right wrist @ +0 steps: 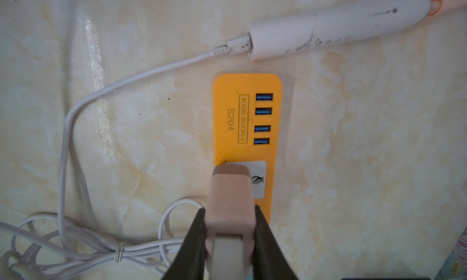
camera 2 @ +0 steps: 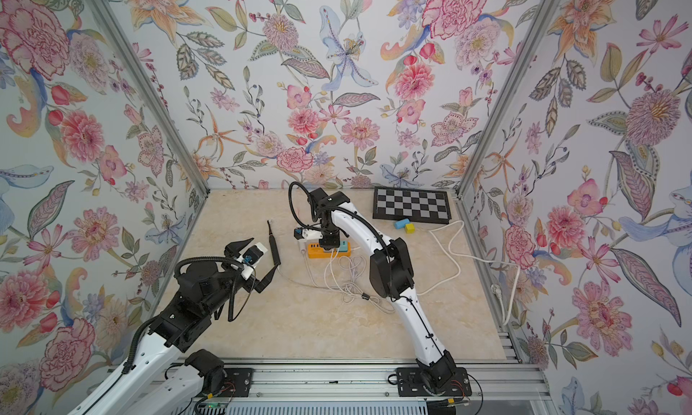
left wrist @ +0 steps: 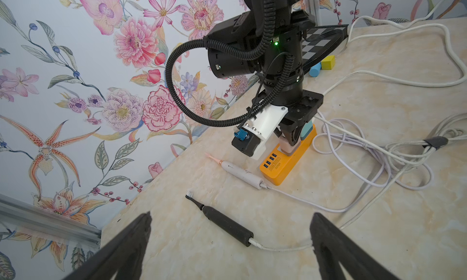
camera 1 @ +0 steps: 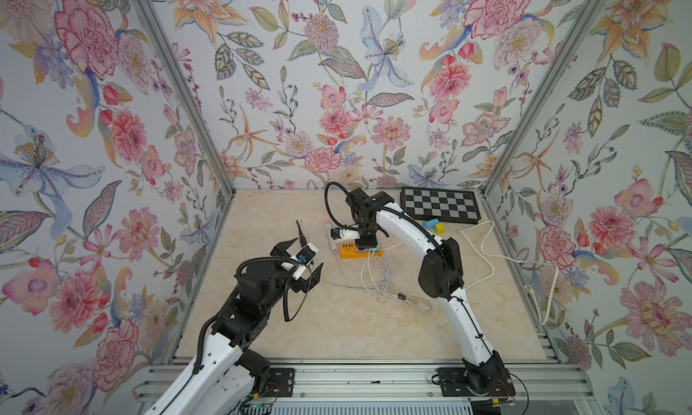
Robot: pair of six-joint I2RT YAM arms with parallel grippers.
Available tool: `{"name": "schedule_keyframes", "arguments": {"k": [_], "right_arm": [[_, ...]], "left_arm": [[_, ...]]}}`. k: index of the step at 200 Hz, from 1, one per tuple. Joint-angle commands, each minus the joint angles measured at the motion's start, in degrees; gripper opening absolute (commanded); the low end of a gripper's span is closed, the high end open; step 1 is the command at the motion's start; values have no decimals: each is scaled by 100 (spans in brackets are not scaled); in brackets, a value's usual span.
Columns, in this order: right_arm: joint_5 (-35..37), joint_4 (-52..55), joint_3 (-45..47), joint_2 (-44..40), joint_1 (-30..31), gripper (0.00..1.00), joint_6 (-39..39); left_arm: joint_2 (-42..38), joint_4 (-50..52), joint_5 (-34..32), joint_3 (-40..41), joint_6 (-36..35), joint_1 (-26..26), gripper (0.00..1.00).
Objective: Charge the electric toothbrush
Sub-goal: Insert the plug into the socket.
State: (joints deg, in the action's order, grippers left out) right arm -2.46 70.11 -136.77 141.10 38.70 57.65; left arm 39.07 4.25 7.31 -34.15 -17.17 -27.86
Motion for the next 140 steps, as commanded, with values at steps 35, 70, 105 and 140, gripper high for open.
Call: {"name": "schedule_keyframes", "arguments": {"k": [35, 70, 105, 140], "right_arm": [[-20, -458, 801, 858, -111, 17, 202], [70, -489, 274, 1289, -363, 20, 195], [408, -646, 288, 1472, -217, 19, 329], [355, -672, 524, 1485, -187, 17, 373]], "left_arm": [[-3, -76, 207, 59, 6, 38, 99], [-13, -82, 202, 71, 27, 45, 99], [-14, -74, 176, 75, 29, 44, 99], [-13, -107, 222, 91, 29, 55, 99]]}}
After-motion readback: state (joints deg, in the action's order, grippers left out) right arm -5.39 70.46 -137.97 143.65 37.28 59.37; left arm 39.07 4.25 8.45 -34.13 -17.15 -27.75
